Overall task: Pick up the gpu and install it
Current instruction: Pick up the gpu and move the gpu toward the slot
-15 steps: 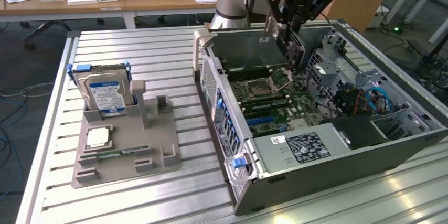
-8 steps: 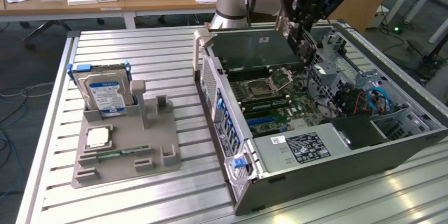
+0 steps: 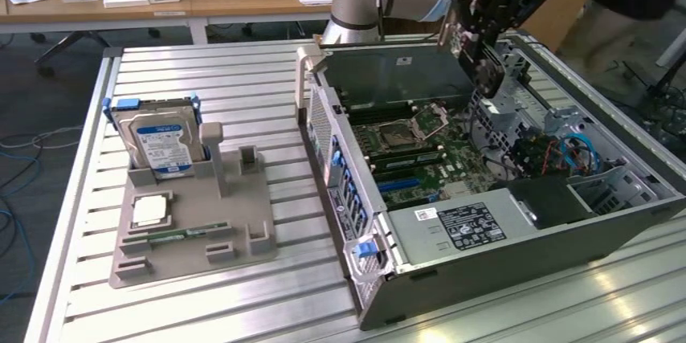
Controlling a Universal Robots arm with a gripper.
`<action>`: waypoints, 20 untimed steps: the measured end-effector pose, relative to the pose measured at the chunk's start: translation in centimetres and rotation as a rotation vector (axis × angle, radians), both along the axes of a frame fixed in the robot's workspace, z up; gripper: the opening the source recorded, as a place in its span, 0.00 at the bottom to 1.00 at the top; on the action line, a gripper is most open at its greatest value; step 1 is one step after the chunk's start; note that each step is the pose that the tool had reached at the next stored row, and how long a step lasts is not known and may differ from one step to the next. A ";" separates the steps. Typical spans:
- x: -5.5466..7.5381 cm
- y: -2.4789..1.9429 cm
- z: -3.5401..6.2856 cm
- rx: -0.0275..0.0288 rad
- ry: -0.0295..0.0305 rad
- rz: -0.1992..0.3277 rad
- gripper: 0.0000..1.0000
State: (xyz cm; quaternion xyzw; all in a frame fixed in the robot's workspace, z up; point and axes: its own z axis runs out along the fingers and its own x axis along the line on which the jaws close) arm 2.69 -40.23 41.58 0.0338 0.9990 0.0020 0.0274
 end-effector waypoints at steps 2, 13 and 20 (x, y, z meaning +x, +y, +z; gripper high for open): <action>0.8 0.05 0.00 -0.0001 0.0001 0.000 0.26; 5.3 0.20 -0.01 0.0001 0.0000 0.000 0.26; 5.5 0.21 0.00 -0.0004 0.0001 0.000 0.26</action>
